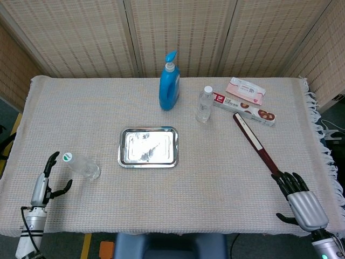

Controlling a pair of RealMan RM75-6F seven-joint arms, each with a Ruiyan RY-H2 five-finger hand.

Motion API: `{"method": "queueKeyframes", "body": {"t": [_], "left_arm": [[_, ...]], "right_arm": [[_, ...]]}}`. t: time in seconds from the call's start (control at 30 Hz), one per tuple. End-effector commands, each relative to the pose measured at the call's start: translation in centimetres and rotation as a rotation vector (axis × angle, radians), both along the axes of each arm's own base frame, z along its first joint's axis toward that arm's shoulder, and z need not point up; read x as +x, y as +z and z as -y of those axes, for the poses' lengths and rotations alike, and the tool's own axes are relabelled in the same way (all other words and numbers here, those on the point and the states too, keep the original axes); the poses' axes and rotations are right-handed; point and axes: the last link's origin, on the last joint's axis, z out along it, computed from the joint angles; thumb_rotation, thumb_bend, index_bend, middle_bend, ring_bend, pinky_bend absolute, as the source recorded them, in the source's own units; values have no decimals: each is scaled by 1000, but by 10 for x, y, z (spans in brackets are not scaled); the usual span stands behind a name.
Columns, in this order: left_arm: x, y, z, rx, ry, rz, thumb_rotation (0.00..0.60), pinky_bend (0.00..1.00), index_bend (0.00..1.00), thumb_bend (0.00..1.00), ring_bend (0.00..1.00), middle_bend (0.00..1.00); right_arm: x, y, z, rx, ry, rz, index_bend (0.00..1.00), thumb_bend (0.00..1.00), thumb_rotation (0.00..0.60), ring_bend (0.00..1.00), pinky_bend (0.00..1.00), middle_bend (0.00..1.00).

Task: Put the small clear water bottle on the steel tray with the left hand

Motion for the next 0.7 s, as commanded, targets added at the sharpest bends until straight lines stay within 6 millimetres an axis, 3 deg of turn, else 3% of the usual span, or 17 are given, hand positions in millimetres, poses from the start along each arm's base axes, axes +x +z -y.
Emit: {"method": "queueKeyframes", "body": {"t": [0.03,0.3,0.53,0.7], "left_arm": [[0,-13,-6,-15,5,17,600,73,0,328,0,0],[12,-38,-17,-53,-7,54,600,73,0,324,0,0],[18,-41,-27,-25,-1,101,600,86,2,328,0,4],[27,-42,-27,-31,-20,142,600,114,46,325,7,105]], "right_arm": [[0,1,0,-2,-1,1,0,14,600,0,0,0],[-3,3,2,2,-19,1,0,15,600,0,0,0],[-4,1,3,11,-24,-7,0,15,600,0,0,0],[-4,0,4,10,-27,-12,0,15,600,0,0,0]]}}
